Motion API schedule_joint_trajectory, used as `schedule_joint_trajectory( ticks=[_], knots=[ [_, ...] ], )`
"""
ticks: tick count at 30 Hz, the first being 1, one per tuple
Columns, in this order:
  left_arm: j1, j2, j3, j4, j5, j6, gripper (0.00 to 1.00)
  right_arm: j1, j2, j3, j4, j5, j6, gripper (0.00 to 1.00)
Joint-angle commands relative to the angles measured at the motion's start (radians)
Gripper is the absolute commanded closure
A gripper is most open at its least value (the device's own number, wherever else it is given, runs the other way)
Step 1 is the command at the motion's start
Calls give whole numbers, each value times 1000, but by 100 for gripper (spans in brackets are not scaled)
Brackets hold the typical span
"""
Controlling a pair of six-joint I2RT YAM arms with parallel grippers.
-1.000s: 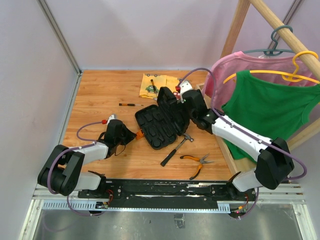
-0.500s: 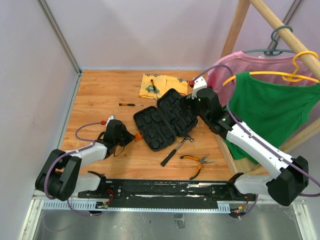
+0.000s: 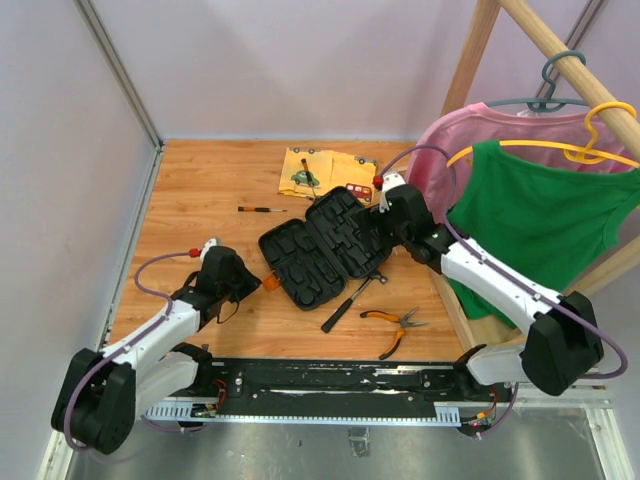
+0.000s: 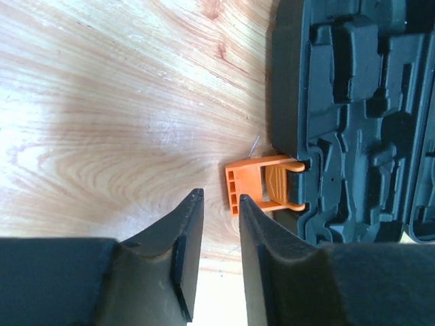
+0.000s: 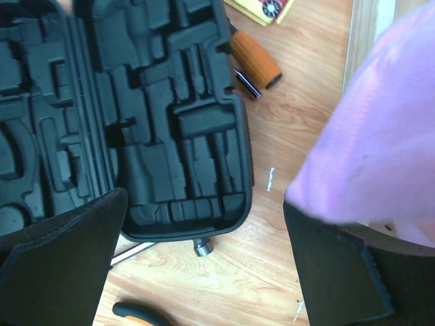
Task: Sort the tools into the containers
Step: Open the storage box at the center of the board.
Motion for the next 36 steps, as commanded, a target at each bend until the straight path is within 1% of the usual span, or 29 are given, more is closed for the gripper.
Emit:
schedule_joint_trajectory(
  ticks=[1, 5, 7, 11, 14, 20, 24, 28, 30, 32, 36],
  knots=[
    [-1, -86, 6, -109, -45, 10, 64, -111, 68, 37, -21, -148, 46, 1],
    [-1, -149, 26, -142, -46, 30, 52, -209, 160, 89, -18, -328, 44, 1],
    [-2, -176, 33, -145, -32, 52, 50, -258, 208, 119, -18, -415, 36, 0],
    [-2, -224, 37, -141, -7, 80, 47, -329, 290, 162, -2, -590, 34, 6],
    [-2, -230, 41, -146, 6, 93, 47, -356, 337, 181, 18, -676, 39, 12],
    [-2, -215, 42, -144, 24, 100, 47, -375, 407, 191, 10, -697, 33, 16],
    [-2, -202, 41, -134, 36, 102, 47, -387, 438, 189, 3, -703, 35, 24],
    [-2, -184, 44, -126, 38, 105, 47, -390, 445, 185, 2, -695, 57, 26],
    [-1, -177, 48, -125, 36, 106, 47, -390, 441, 181, 4, -690, 68, 31],
    [-2, -174, 49, -127, 34, 108, 47, -389, 435, 176, 11, -699, 83, 40],
    [-1, -175, 54, -128, 32, 108, 47, -390, 412, 154, 31, -721, 113, 51]
  ],
)
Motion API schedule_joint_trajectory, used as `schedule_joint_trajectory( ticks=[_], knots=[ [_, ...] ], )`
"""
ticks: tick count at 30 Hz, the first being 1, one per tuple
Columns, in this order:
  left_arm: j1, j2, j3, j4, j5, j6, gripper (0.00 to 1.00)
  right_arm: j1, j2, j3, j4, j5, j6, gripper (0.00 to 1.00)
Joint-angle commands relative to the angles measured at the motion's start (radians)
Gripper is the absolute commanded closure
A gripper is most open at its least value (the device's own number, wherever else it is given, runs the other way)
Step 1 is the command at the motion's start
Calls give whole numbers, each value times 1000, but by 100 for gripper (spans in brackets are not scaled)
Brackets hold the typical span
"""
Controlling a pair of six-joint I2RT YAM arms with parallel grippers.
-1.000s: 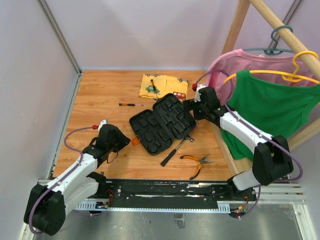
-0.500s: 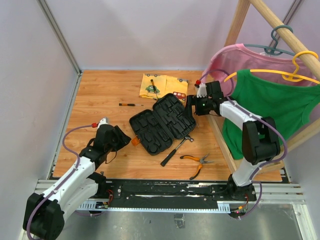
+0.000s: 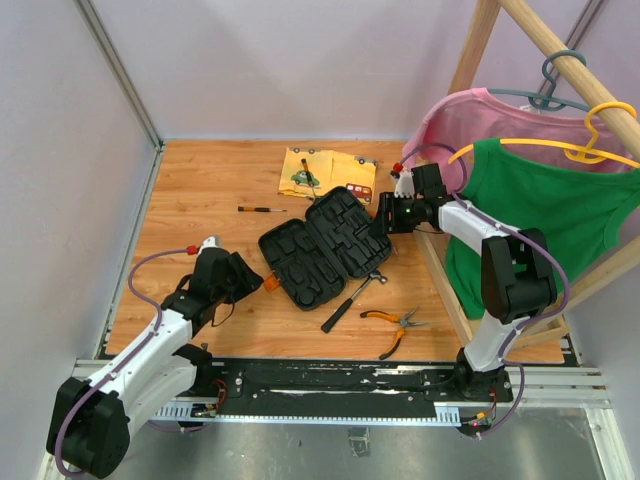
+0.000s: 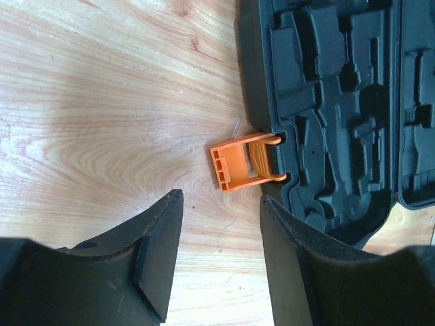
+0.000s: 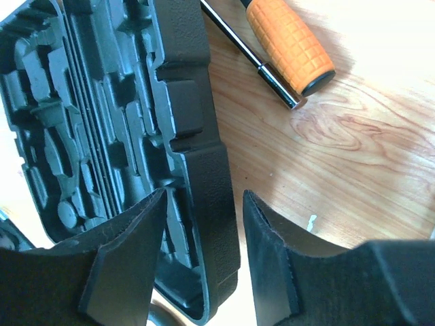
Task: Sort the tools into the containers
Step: Move the storage box to the center of the board.
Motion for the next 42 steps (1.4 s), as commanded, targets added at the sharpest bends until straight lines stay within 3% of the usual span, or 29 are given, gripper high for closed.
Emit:
schedule_joint_trajectory(
  ticks=[1, 12, 31, 36, 42],
  knots=[
    [-1, -2, 36, 8, 2, 20, 47, -16, -33, -15, 26, -35, 52, 52],
    [-2, -37, 57, -31, -23, 27, 48, 66, -134, -111, 83, 14, 129, 63],
    [-1, 49, 150, -59, -26, 107, 46, 384, -197, -283, 275, 156, 396, 61],
    [-2, 110, 162, -34, -16, 138, 44, 421, -224, -304, 268, 178, 360, 50],
    [-8, 193, 203, 25, 27, 184, 40, 420, -362, -332, 202, 276, 257, 25]
  ],
)
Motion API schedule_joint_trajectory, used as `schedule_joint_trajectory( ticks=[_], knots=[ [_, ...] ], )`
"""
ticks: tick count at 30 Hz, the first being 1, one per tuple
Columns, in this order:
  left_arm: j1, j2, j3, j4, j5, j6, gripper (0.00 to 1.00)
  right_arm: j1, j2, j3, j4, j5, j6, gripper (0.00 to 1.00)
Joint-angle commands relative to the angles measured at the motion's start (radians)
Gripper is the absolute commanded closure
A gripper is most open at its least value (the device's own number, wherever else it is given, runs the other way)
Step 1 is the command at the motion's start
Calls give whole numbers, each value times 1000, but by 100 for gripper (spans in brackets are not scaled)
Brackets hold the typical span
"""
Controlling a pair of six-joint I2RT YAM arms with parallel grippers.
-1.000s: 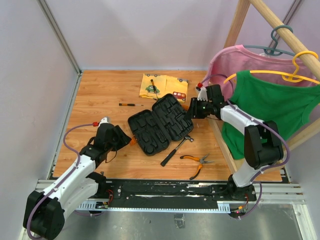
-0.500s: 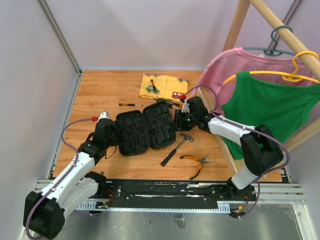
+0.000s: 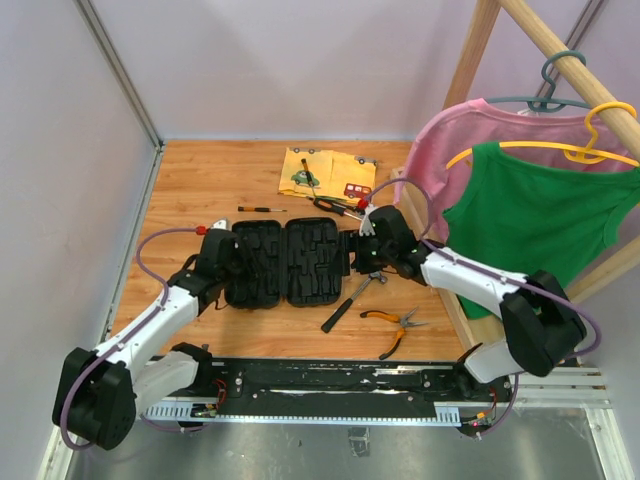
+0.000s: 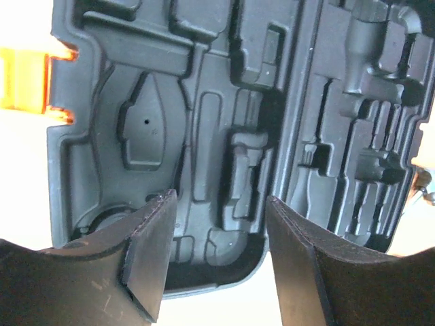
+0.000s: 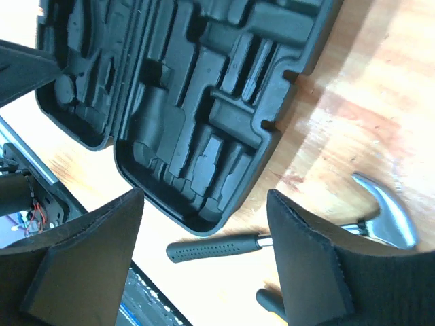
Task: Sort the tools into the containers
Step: Move the storage box to the center of the board.
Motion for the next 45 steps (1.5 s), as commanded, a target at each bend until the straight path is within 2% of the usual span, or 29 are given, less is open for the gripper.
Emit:
schedule_joint_trajectory(
  ticks=[1, 7, 19, 24, 32, 37, 45],
  knots=[
    [-13, 49, 62, 80, 35, 61, 40, 7, -122, -23, -39, 106, -87, 24],
    [-91, 151, 129, 114, -2, 111, 34, 7, -218, -81, -72, 179, -110, 23],
    [-197, 377, 240, 91, -101, 183, 23, 8, -223, -124, -70, 174, -119, 23],
    [-216, 442, 283, 74, -156, 198, 24, 6, -227, -123, -70, 174, -124, 23],
    [-221, 509, 342, 24, -206, 234, 31, 6, -212, -126, -65, 166, -127, 23],
    [-224, 498, 307, 39, -176, 252, 37, 6, -206, -122, -65, 166, -132, 23],
    [-241, 526, 298, 40, -145, 282, 37, 5, -187, -123, -46, 149, -125, 22]
  ],
)
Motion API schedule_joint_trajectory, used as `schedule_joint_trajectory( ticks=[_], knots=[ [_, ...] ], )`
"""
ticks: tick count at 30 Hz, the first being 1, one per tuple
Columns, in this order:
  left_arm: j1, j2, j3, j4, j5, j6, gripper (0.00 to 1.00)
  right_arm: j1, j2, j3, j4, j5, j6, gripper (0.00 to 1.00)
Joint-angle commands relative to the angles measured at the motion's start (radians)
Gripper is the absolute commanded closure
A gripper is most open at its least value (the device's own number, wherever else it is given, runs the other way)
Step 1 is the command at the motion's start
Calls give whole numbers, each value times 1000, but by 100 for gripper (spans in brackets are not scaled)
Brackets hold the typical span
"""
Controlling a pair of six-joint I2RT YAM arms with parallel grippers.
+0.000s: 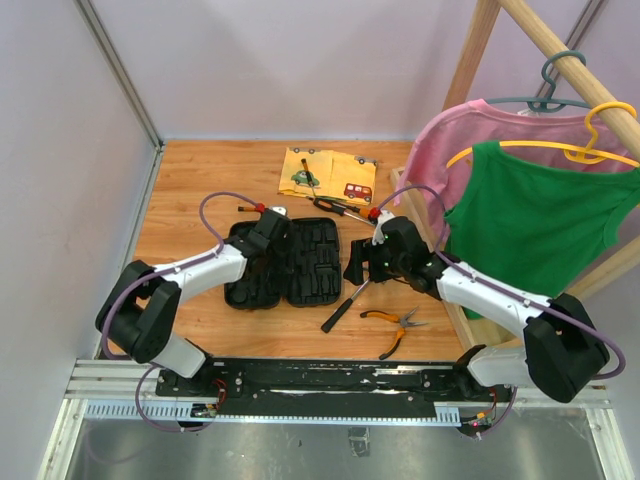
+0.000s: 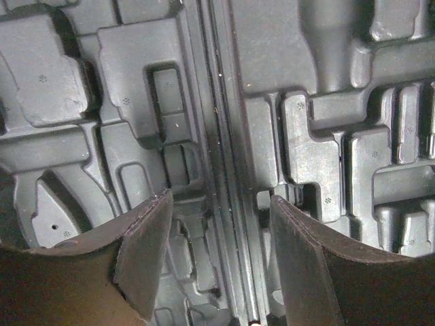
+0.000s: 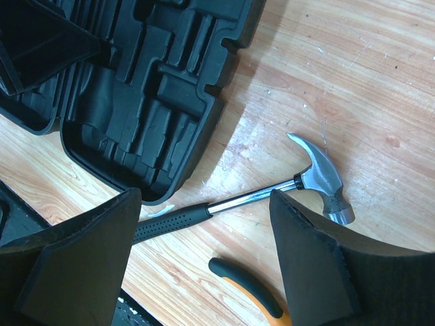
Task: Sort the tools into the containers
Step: Move the storage box to the center of the board.
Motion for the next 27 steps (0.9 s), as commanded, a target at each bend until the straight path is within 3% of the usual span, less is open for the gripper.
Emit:
schedule_joint_trajectory(
  ticks=[1, 14, 27],
  knots=[
    [-21, 31, -1, -1, 6, 30, 37, 6, 13, -8, 15, -8, -9, 22],
    [-27, 73, -43, -59, -125, -76, 51, 6, -7, -30, 13, 10, -13, 22],
    [-27, -90, -187, -70, -27, -123, 55, -5, -21, -28, -22, 39, -2, 20]
  ],
)
